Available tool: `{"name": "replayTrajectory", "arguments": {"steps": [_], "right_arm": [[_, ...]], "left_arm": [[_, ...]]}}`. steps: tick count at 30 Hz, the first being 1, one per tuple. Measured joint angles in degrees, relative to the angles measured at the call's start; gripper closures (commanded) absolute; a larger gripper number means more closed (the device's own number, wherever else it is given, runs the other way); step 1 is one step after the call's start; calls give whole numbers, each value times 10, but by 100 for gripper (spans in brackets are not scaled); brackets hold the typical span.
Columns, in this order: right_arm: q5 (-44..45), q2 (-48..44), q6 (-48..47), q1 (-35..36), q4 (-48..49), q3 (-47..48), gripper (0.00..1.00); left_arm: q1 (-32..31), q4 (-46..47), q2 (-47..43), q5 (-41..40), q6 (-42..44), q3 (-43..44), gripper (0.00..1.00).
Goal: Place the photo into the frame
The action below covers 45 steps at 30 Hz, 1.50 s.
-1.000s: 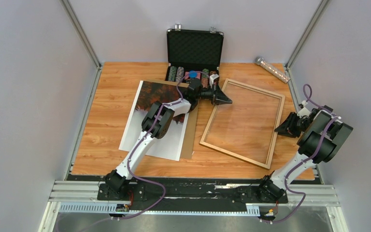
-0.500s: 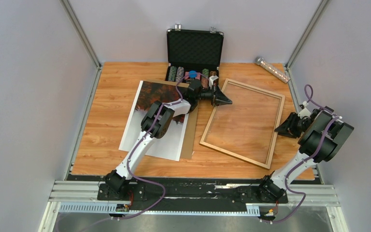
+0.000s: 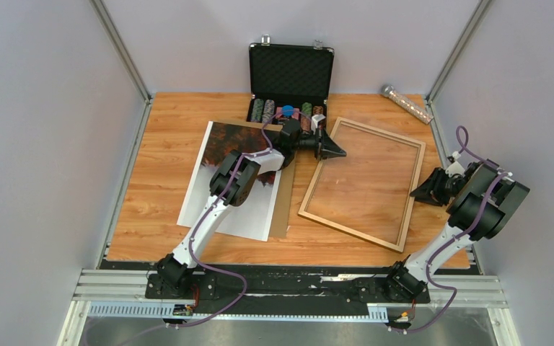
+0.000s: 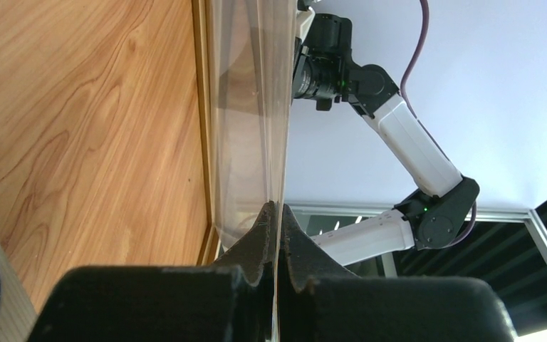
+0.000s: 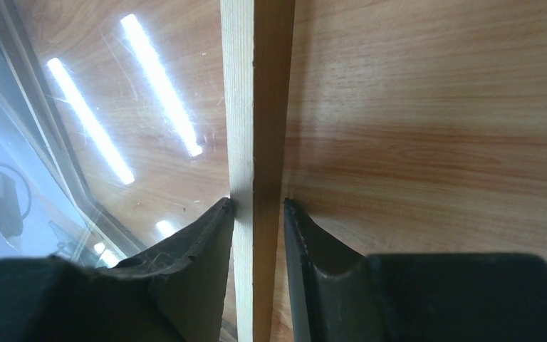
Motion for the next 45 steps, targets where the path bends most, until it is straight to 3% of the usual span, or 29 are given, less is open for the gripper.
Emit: {"name": "replayTrajectory", "arguments": {"steps": [30,45], "right_arm": [[-2,5,17,-1,-2,4,70],[2,5,20,-1,-1,4,70]], "left_arm": [[0,-89,-16,3,112,-8,100],[-1,-130,-21,8,130,0,100]]}}
